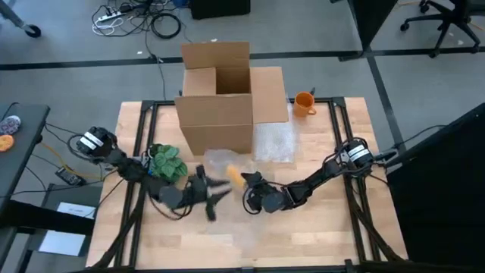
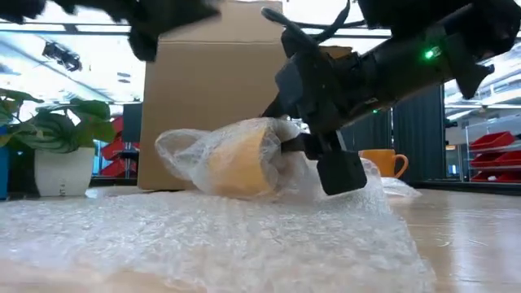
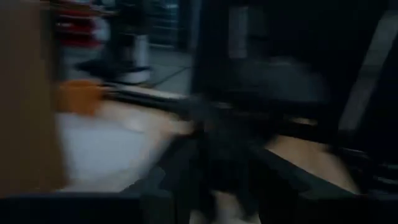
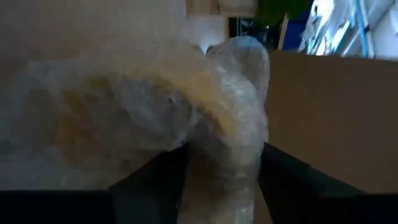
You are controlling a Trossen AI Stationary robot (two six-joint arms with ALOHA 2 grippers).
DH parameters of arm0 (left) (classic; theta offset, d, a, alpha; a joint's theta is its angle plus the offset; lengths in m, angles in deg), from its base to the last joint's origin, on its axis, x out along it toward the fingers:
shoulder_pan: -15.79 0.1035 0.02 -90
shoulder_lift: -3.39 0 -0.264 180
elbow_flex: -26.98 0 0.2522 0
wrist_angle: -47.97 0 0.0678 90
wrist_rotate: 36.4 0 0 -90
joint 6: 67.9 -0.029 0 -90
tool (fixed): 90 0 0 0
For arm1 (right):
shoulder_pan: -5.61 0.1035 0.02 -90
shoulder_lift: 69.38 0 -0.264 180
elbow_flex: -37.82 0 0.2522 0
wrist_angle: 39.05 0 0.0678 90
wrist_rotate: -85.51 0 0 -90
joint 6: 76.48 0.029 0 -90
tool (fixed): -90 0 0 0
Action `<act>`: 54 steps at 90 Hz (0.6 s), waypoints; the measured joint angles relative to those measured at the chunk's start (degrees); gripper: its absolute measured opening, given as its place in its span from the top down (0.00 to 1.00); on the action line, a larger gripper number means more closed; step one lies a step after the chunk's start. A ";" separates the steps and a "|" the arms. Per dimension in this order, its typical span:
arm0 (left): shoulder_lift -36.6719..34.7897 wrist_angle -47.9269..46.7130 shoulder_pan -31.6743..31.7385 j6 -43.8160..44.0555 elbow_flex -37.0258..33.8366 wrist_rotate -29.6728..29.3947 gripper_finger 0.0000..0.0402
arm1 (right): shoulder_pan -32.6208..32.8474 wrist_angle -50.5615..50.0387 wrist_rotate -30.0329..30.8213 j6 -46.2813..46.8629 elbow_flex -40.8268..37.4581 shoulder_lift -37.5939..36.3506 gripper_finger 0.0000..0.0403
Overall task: Wrap mug
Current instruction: Wrap the yellow mug with the bubble wrap
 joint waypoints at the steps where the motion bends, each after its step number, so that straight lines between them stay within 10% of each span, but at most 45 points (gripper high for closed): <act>1: 0.18 -0.10 0.58 0.39 0.00 0.14 0.71 | 0.07 0.09 -0.08 -0.42 0.00 0.00 0.58; 54: 13.07 -5.77 8.88 13.53 0.14 9.97 0.71 | 8.29 17.64 -0.96 -7.12 -0.07 -1.35 0.54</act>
